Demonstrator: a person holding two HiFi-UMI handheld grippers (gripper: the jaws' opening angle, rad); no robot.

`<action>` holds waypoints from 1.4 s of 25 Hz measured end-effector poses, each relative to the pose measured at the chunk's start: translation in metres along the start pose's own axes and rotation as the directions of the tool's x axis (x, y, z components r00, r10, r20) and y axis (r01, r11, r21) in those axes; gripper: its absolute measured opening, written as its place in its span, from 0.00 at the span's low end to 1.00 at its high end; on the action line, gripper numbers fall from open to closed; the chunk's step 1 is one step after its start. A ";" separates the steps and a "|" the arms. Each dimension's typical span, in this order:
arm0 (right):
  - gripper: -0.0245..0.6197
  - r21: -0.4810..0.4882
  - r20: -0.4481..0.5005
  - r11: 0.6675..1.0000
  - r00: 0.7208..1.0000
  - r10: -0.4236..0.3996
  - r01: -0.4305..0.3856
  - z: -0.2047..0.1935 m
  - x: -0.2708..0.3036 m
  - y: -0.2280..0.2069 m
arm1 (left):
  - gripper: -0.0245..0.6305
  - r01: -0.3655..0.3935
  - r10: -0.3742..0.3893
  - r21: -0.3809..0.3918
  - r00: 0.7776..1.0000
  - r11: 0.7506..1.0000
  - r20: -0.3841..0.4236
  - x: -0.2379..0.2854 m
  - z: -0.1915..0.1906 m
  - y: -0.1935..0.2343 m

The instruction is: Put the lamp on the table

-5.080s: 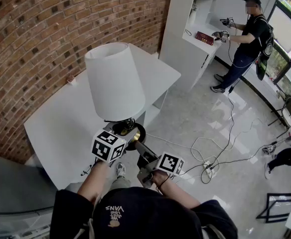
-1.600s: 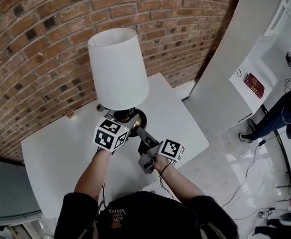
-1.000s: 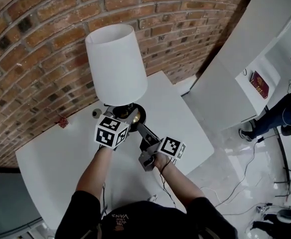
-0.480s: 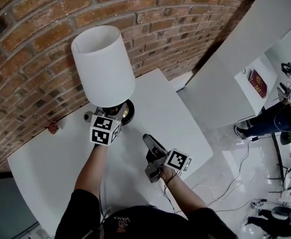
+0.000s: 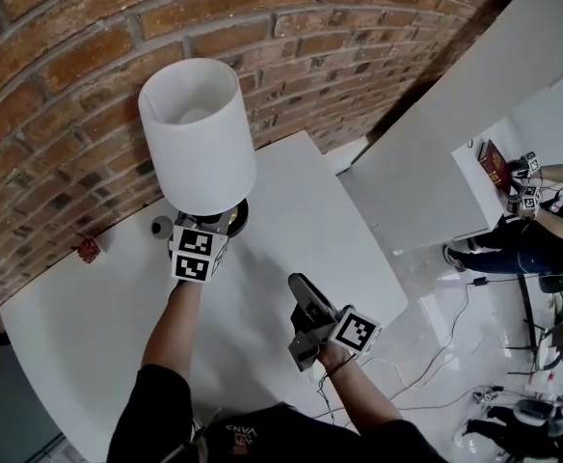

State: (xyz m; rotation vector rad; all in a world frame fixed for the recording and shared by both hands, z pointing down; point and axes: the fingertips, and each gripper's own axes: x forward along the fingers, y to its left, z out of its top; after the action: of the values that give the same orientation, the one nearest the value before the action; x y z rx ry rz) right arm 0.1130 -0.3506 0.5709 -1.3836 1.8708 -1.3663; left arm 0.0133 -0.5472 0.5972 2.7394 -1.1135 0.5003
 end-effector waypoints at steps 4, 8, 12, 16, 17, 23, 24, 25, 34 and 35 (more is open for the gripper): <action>0.28 0.002 0.004 1.000 1.000 -0.021 0.021 -0.002 -0.004 -0.005 | 0.26 -0.021 0.021 0.013 1.000 1.000 0.012 0.007 -0.008 0.006; 0.27 -0.005 0.021 0.999 0.999 -0.041 0.041 0.001 -0.007 -0.008 | 0.25 -0.030 0.029 0.031 0.999 0.999 0.023 0.011 -0.013 0.012; 0.27 -0.012 0.031 0.999 0.998 -0.052 0.052 0.003 -0.011 -0.010 | 0.25 -0.046 0.045 0.028 0.998 0.999 0.034 0.012 -0.018 0.017; 0.27 0.004 0.032 0.998 0.997 -0.069 0.069 0.002 -0.013 -0.016 | 0.25 -0.045 0.044 0.020 0.998 0.999 0.036 0.017 -0.021 0.019; 0.27 0.010 0.029 0.997 0.997 -0.071 0.071 0.000 -0.013 -0.017 | 0.25 -0.043 0.043 0.019 0.998 0.999 0.036 0.017 -0.022 0.019; 0.27 0.008 0.029 0.997 0.996 -0.082 0.081 0.003 -0.016 -0.022 | 0.25 -0.067 0.065 0.052 0.997 0.996 0.052 0.019 -0.024 0.021; 0.27 0.009 0.031 0.997 0.996 -0.080 0.080 0.003 -0.016 -0.023 | 0.25 -0.070 0.066 0.059 0.996 0.996 0.054 0.019 -0.024 0.020; 0.27 0.009 0.030 0.997 0.996 -0.079 0.079 0.003 -0.017 -0.023 | 0.25 -0.070 0.067 0.066 0.996 0.995 0.056 0.020 -0.025 0.018; 0.27 0.016 0.006 0.998 0.998 -0.061 0.061 -0.005 -0.012 -0.022 | 0.26 -0.087 0.076 0.121 0.993 0.989 0.093 0.021 -0.026 0.015; 0.27 0.018 0.001 0.998 0.998 -0.057 0.057 -0.007 -0.011 -0.021 | 0.26 -0.092 0.081 0.126 0.992 0.988 0.096 0.020 -0.026 0.014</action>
State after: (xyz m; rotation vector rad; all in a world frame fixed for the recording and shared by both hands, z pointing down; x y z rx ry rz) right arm 0.1217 -0.3379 0.5898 -1.4397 1.8268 -1.4054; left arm 0.0104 -0.5641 0.6292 2.8610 -1.2692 0.4809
